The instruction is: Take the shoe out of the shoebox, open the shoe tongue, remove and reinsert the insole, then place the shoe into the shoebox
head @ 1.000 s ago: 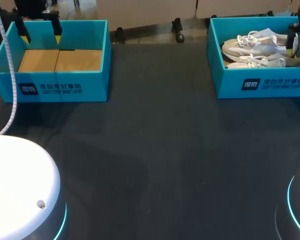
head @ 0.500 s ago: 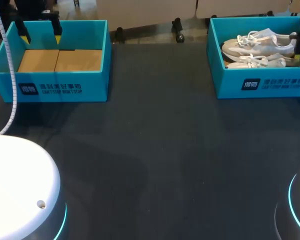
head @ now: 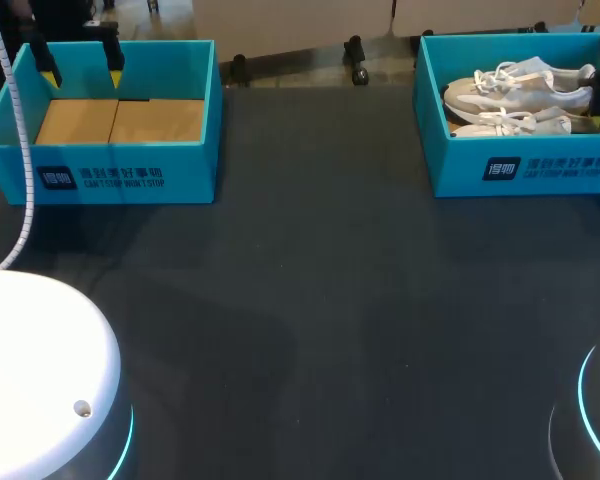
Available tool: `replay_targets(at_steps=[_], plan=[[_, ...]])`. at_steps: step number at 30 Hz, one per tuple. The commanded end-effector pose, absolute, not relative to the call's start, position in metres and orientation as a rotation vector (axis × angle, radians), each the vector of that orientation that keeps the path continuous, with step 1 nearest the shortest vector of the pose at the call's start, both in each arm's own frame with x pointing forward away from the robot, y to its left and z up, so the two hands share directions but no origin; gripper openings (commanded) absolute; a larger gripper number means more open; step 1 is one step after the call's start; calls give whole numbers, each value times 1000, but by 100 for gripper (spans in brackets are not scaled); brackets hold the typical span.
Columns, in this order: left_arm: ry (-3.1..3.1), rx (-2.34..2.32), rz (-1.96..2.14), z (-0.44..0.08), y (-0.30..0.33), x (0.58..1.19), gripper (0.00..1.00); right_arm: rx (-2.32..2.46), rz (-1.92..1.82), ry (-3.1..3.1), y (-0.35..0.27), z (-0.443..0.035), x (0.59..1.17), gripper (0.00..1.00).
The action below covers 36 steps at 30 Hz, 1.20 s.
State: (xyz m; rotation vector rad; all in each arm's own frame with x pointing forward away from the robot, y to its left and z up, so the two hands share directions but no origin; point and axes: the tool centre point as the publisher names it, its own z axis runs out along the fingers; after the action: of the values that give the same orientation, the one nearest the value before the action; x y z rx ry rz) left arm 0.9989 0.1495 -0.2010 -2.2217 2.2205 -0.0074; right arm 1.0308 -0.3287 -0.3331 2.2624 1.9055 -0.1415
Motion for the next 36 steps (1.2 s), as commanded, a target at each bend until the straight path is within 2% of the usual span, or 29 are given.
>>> replay_targets(at_steps=[1,23,25,26,28,36], plan=[[2221,-2222,-5,-201,150,999,100,2265,-138,1896,-330,-342,1032,47],[2221,-2222,-5,-201,150,999,100,2280,-160,1881,-335,-371,1034,45],[2221,-2222,-5,-201,150,999,100,2285,-170,1881,-336,-373,1033,42],[2221,-2222,-5,-201,150,999,100,2290,-175,1877,-336,-373,1033,35],[2221,-2222,-5,-201,150,999,100,2292,-182,1874,-338,-374,1032,0],[2221,-2222,-5,-201,150,999,100,2284,-191,1878,-337,-356,1027,0]])
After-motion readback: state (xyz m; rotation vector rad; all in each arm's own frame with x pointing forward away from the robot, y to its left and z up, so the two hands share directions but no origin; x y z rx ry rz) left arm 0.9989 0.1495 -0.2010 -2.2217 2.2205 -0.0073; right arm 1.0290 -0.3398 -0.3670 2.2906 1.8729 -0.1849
